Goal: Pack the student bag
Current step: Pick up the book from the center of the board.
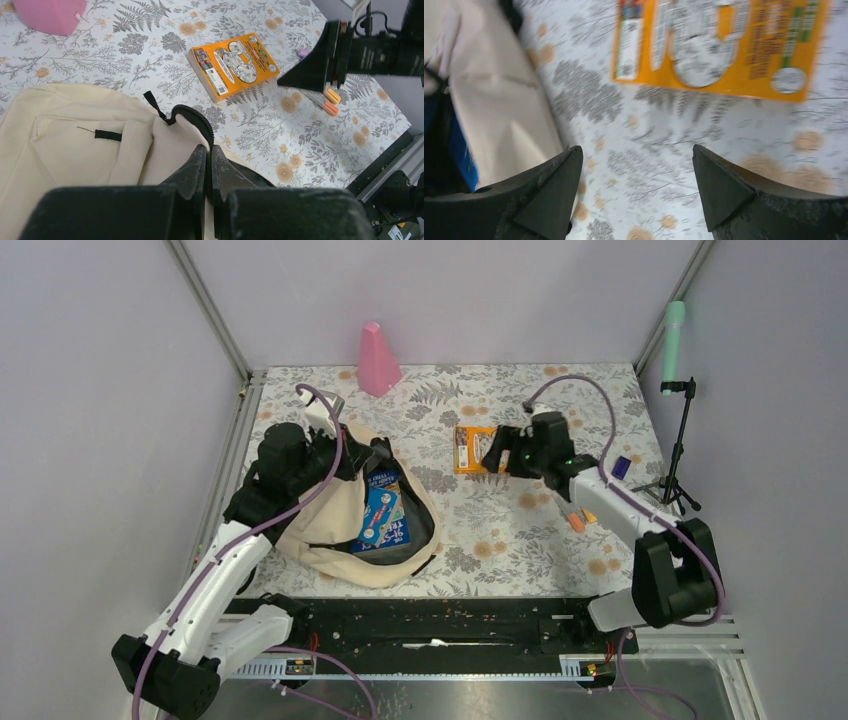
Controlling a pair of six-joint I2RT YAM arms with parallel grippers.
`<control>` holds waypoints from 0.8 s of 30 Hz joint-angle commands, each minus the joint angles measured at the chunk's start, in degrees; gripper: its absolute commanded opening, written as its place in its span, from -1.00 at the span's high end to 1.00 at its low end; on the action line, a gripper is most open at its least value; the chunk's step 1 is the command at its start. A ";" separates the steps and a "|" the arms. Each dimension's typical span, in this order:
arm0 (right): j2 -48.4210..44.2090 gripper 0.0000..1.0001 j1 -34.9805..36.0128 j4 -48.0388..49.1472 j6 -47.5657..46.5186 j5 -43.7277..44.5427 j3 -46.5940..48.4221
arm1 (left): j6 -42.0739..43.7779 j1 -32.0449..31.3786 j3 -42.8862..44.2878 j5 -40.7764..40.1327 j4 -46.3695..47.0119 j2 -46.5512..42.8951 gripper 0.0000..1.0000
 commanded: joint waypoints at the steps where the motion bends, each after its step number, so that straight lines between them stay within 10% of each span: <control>1: 5.45 -0.71 -10.31 -2.66 2.81 -10.71 4.45 | 1.67 0.14 1.50 -0.94 3.94 -0.48 1.00; 24: 29.80 -0.57 -21.98 -9.61 2.92 -10.88 21.58 | -0.76 0.22 0.15 1.29 5.44 -3.23 1.00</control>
